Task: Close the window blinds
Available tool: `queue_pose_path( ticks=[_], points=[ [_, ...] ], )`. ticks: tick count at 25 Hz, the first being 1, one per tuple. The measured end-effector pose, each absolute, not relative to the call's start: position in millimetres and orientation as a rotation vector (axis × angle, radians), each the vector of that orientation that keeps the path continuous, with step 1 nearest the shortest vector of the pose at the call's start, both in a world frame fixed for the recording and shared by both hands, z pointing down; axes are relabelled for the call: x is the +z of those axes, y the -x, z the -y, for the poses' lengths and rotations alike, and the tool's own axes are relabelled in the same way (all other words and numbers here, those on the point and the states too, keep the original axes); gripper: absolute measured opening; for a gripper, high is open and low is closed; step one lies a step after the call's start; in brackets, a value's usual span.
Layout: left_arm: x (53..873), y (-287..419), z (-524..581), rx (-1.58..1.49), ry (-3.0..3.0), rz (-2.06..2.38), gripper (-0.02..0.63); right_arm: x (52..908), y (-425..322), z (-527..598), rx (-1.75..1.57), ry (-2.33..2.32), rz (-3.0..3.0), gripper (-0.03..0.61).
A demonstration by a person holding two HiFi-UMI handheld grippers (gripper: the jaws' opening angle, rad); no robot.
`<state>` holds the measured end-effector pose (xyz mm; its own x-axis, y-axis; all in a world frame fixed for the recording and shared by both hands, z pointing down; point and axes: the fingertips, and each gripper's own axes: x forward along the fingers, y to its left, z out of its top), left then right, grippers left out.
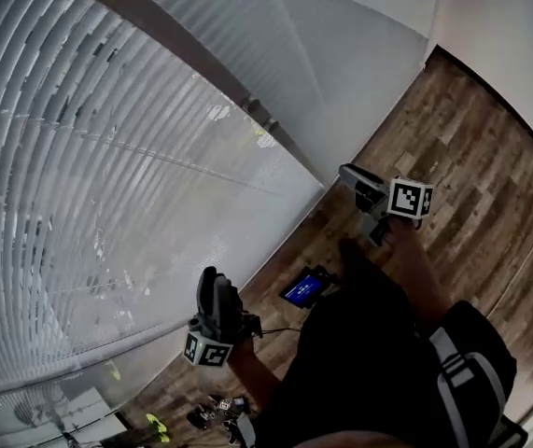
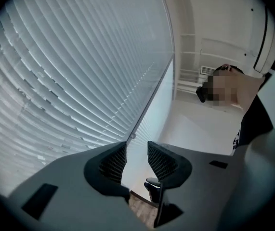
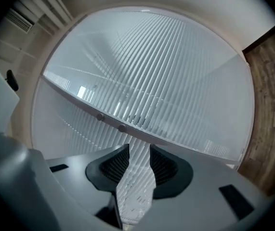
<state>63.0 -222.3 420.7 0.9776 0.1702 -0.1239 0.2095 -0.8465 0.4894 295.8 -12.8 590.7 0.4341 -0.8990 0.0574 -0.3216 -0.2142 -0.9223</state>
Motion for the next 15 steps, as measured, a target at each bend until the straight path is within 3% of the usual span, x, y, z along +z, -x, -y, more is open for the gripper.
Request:
queue_pose_path(
  ticks=[5,10,15],
  points=[
    [428,-21,166,-0.167,-2.591,-0.367,0.138,586,-246,-54,-0.710,1.749,-1.058,0.135],
    [458,62,128,-0.233,-2.512,-0.295,0.138,543,-144,-84,-0.675,1.631,-1.237,0.135],
    [475,63,132,-0.245,-2.437,-0.177,0.138,521,-121,-75,-0.760,1.578,-1.386,0.135]
  ],
)
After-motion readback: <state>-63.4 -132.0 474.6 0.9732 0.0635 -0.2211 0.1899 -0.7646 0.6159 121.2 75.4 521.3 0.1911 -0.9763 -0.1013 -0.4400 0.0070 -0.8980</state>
